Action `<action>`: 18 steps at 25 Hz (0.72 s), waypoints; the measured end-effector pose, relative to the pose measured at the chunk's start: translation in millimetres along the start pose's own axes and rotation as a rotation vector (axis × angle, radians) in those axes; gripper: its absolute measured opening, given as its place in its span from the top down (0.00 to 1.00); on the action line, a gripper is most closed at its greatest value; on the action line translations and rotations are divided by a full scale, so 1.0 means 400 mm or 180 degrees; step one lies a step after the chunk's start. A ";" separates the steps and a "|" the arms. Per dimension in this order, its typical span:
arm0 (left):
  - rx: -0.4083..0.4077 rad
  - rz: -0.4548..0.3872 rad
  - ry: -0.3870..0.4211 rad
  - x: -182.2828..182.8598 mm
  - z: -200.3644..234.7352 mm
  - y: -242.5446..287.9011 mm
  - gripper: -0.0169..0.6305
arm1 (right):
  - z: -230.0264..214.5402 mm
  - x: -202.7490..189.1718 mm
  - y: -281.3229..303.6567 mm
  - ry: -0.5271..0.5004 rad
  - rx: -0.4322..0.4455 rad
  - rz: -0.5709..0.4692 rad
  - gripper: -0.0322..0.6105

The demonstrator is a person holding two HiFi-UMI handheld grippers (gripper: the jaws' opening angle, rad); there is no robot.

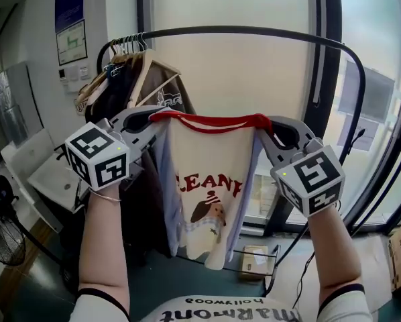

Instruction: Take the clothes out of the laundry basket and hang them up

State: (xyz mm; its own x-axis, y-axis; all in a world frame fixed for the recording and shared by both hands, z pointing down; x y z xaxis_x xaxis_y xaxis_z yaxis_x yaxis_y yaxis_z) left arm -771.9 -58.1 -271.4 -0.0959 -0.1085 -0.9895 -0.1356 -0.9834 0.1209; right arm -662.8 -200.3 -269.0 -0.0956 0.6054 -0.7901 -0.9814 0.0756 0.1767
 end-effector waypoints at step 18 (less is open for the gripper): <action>0.0618 -0.0077 0.1470 0.003 0.058 0.036 0.95 | 0.010 0.021 0.062 -0.1914 -0.1012 0.0044 0.90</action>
State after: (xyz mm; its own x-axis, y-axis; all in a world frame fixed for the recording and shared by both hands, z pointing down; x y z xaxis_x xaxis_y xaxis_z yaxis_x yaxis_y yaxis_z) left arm -796.9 -68.8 -268.8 0.3501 -0.1824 -0.9188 -0.3177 -0.9458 0.0667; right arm -687.4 -190.1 -268.9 -0.0895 0.9468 -0.3091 -0.9908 -0.1163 -0.0694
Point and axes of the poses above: the fingertips, and each gripper's own axes: y forward along the fingers, z to its left, x out of its top, the point moved 1 cm from there along -y, backward along the fingers, and after that the axes turned 12 degrees about -y, right-handed, at the moved point
